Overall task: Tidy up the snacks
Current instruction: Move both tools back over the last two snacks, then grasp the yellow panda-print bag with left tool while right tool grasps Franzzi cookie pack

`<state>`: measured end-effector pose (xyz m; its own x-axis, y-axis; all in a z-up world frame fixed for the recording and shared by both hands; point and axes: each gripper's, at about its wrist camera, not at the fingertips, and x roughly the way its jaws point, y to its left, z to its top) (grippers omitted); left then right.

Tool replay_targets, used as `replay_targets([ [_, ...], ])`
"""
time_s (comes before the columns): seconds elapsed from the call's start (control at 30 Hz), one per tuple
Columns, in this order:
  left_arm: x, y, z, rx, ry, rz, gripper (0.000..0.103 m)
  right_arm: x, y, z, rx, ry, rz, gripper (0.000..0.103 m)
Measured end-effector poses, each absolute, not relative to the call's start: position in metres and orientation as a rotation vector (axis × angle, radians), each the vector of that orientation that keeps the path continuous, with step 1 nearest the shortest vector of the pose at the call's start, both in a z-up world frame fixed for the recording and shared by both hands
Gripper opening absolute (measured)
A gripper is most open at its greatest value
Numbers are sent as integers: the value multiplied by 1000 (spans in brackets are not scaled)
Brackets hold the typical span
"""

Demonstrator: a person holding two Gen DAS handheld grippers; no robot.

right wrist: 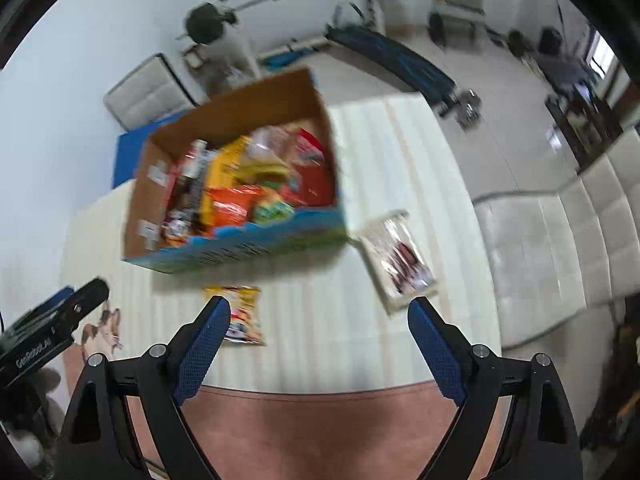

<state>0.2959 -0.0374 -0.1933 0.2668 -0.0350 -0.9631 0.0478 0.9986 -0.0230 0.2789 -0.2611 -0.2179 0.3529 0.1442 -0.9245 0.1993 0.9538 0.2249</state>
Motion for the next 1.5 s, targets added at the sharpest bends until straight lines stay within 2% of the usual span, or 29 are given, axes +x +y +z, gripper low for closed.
replay_targets([
  [0.27, 299, -47, -281, -40, 1512, -43, 87, 297, -312, -298, 339, 1344, -125, 93],
  [0.5, 324, -70, -339, 16, 1608, -48, 87, 342, -326, -365, 248, 1470, -112, 93],
  [0.73, 329, -94, -382, 126, 1686, -82, 87, 374, -323, -404, 179, 1548, -89, 92],
  [0.8, 328, -98, -386, 142, 1693, -90, 87, 376, -324, -409, 188, 1562, -89, 85],
  [0.87, 324, -99, -387, 140, 1688, -93, 87, 375, -325, -412, 233, 1569, -69, 73],
  [0.97, 320, -98, -385, 125, 1685, -94, 80, 371, -322, -410, 214, 1581, -78, 72],
  [1.13, 305, -93, -379, 109, 1677, -97, 80, 349, -314, -411, 240, 1626, -55, 71],
  [1.37, 272, -78, -377, 89, 1685, -104, 80, 303, -297, -415, 338, 1685, -7, 61],
  [1.5, 250, -69, -372, 76, 1692, -103, 80, 287, -292, -418, 366, 1699, -3, 61],
])
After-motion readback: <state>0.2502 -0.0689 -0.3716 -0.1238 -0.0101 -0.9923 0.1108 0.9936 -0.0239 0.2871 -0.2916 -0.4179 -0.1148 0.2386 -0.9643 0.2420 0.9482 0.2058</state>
